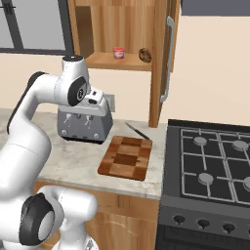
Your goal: Pick the bread, place it on the cutting board, pick the jam, place it on the counter, and close the cabinet.
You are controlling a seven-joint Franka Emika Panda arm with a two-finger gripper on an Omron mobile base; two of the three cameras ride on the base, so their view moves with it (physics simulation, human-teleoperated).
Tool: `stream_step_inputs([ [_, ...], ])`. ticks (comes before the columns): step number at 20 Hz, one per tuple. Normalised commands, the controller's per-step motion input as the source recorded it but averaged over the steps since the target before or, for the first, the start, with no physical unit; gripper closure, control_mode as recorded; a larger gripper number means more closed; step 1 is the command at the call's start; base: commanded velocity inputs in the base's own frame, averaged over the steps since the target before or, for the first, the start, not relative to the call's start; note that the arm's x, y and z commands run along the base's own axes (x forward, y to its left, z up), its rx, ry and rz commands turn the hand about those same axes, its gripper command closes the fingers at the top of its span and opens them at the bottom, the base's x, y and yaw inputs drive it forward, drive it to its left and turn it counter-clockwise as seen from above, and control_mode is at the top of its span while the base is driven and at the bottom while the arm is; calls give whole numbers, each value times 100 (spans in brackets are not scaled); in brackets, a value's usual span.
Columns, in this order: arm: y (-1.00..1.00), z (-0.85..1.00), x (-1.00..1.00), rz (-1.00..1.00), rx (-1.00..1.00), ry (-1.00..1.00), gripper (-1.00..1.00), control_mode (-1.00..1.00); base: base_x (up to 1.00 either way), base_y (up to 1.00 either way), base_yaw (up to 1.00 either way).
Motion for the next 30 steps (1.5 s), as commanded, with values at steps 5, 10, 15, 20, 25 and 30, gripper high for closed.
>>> stream_step_inputs([
  [5, 0, 0, 0, 0, 0, -3, -100, -100, 0, 0, 0],
  [10, 0, 0, 0, 0, 0, -8, -100, -100, 0, 0, 0],
  [15, 0, 0, 0, 0, 0, -12, -100, -100, 0, 0, 0],
  [20, 0, 0, 0, 0, 0, -16, -100, -100, 0, 0, 0],
  [25, 0, 6, 0, 0, 0, -17, -100, -100, 0, 0, 0],
  [30, -3, 15, 0, 0, 0, -13, -100, -100, 0, 0, 0],
])
